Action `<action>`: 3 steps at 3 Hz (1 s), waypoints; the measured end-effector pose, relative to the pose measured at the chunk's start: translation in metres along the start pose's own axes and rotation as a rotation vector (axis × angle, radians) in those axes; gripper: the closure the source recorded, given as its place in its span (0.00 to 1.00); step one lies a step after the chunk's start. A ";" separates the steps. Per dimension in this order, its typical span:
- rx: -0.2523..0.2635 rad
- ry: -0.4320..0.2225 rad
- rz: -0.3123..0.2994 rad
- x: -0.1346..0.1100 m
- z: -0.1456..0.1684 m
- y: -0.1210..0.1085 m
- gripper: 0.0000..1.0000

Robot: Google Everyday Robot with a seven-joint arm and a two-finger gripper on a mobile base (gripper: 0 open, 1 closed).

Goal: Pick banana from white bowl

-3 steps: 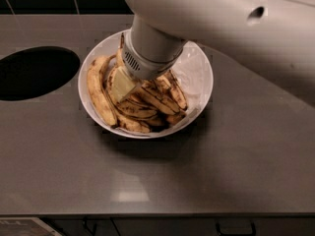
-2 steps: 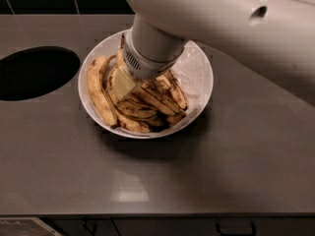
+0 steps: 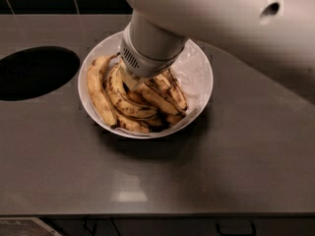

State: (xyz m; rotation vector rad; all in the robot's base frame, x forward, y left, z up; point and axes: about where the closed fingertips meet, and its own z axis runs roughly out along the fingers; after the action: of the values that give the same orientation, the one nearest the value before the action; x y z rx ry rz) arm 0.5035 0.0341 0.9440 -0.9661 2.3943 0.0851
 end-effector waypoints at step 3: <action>0.019 -0.009 0.046 0.003 -0.001 -0.002 0.34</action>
Offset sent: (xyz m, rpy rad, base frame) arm 0.0013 -0.0041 -0.0013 0.0215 -0.0023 -0.0499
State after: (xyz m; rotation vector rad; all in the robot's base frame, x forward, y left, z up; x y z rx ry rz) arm 0.5028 0.0307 0.9437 -0.9002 2.4053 0.0837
